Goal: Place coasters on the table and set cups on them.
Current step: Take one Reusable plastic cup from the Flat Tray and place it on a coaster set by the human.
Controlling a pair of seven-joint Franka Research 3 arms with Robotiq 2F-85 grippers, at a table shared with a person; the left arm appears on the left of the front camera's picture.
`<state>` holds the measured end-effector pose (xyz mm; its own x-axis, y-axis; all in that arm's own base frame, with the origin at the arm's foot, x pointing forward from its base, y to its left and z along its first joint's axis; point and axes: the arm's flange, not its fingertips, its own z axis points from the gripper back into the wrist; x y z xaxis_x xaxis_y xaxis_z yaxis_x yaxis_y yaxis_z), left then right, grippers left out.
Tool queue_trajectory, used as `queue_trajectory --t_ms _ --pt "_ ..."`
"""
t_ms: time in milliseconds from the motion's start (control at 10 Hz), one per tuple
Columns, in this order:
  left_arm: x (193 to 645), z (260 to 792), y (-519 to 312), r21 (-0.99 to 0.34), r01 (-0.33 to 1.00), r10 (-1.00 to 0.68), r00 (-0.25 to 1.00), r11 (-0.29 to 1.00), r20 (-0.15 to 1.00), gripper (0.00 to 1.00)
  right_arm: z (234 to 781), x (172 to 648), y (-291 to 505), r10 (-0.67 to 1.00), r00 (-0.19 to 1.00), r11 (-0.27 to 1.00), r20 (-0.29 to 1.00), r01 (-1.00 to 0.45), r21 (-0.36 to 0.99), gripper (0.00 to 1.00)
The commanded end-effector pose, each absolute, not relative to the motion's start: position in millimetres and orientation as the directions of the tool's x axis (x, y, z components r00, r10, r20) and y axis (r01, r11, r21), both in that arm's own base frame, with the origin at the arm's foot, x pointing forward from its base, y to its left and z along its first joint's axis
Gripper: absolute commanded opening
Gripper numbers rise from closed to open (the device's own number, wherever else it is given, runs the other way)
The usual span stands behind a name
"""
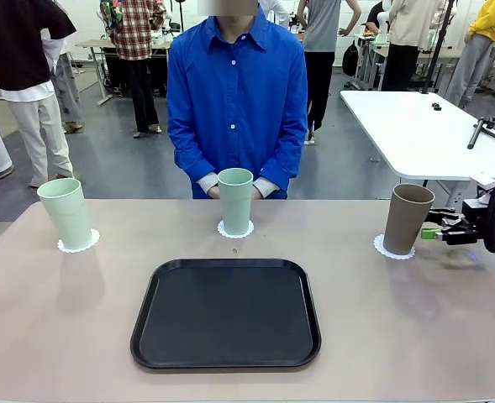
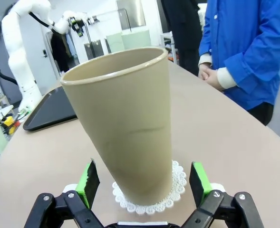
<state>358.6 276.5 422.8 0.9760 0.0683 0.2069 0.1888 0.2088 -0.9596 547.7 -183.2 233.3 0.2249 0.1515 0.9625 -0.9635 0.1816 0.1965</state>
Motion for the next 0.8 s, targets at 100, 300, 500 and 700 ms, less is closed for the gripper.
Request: queue_trajectory --t_ms 100,300,500,700 --pt "359 425 277 -0.959 0.192 0.081 0.974 0.209 0.213 1.00 271 528 -206 0.261 0.332 0.297 0.906 -0.921 0.252 1.00" --pt "359 425 277 -0.959 0.192 0.081 0.974 0.209 0.213 1.00 319 499 -201 0.332 0.479 0.479 0.813 -0.828 0.292 1.00" --pt "359 425 277 -0.959 0.192 0.081 0.974 0.209 0.213 1.00 366 470 -191 0.399 0.680 0.675 0.615 -0.672 0.305 1.00" --pt "359 425 277 -0.959 0.192 0.081 0.974 0.209 0.213 1.00 412 447 -171 0.425 0.718 0.757 0.551 -0.616 0.219 1.00"
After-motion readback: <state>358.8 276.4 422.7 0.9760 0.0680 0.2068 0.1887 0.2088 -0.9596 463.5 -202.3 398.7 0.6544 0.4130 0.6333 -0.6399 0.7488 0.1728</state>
